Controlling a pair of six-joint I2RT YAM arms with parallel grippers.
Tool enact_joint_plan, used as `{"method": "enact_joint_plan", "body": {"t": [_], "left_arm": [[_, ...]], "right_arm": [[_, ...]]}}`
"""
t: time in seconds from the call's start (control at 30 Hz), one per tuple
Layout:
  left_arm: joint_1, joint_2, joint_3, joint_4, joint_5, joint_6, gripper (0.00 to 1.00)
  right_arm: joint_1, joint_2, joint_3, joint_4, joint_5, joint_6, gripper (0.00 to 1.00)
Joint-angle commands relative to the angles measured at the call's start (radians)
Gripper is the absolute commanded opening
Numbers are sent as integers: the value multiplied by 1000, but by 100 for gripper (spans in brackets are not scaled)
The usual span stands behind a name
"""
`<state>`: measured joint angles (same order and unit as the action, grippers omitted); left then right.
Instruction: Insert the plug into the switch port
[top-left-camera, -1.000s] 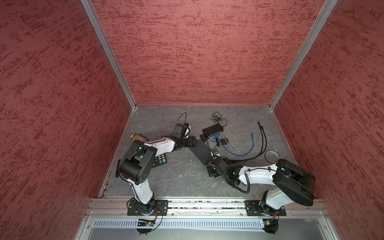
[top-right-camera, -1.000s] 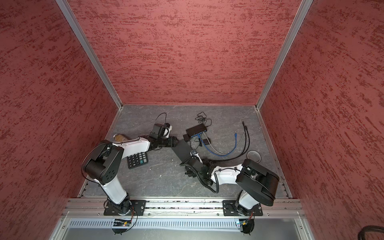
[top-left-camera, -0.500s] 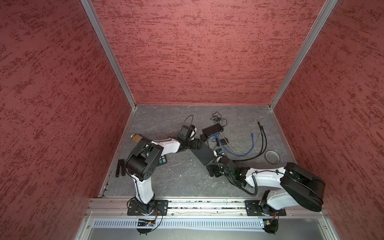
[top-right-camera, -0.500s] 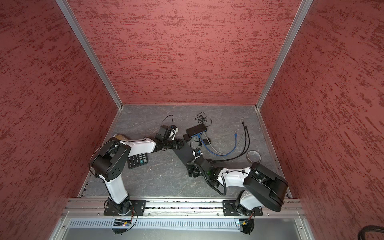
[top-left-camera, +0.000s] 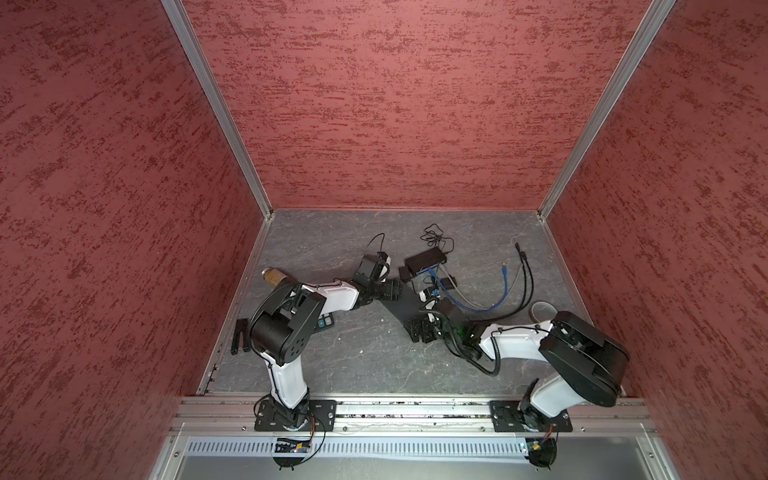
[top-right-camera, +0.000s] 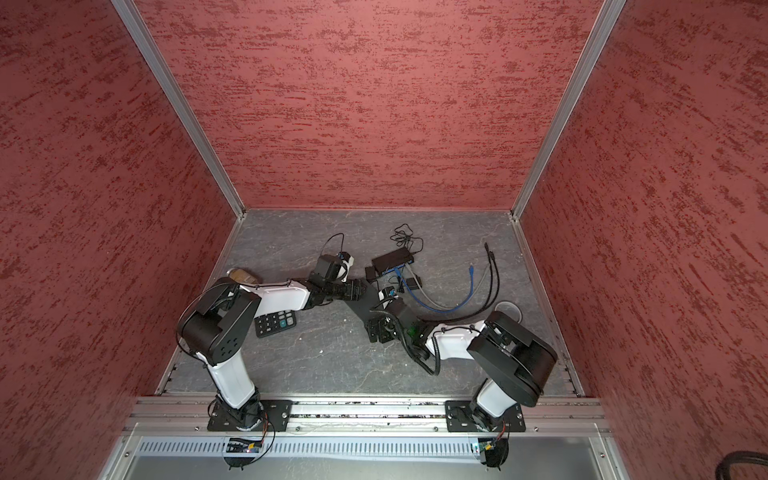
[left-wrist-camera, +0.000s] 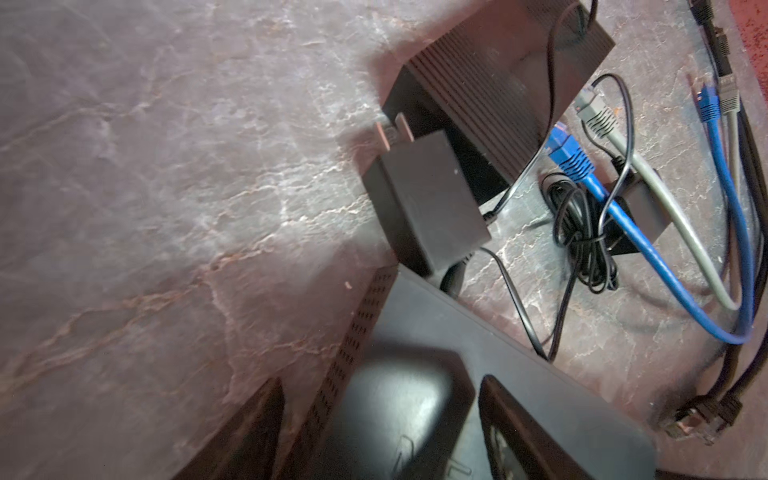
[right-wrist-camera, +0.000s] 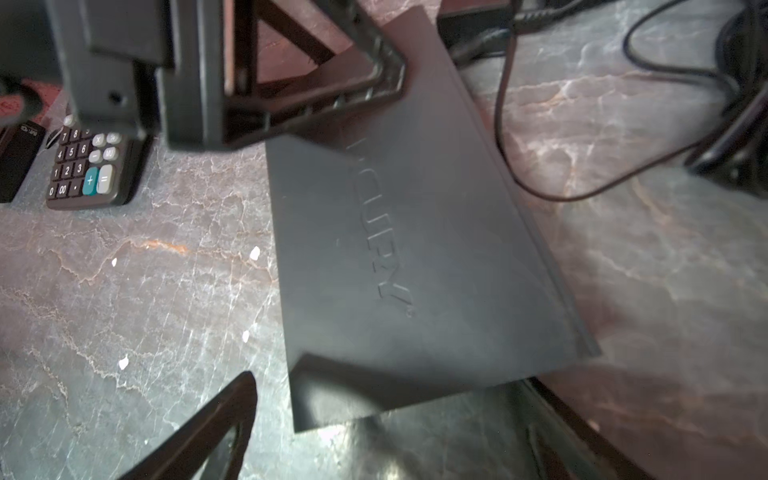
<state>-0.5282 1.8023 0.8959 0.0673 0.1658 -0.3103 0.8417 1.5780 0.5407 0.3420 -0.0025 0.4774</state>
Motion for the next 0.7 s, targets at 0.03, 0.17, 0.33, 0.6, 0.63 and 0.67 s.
{"method": "enact_joint_plan", "body": {"t": [0.03, 0.17, 0.33, 0.6, 0.63, 0.67], "left_arm": [[-16, -9, -61, -79, -7, -57, 75], [-15, -16, -74, -106, -27, -95, 75], [-16, -14, -80, -111, -38, -146, 75], [-17, -17, -85, -101, -48, -208, 75], [-17, -18, -83, -100, -46, -212, 75], [-17, -17, -84, -98, -46, -214, 75]], "right_arm": [[-34, 33, 75, 57, -78, -28, 96], [-66, 75, 137, 77, -117, -52, 96], [-97, 157, 257, 54, -166, -100, 97], [-119, 273, 399, 64, -253, -138, 97], [-122, 283, 413, 63, -260, -143, 97], [-122, 290, 425, 61, -265, -149, 97]]}}
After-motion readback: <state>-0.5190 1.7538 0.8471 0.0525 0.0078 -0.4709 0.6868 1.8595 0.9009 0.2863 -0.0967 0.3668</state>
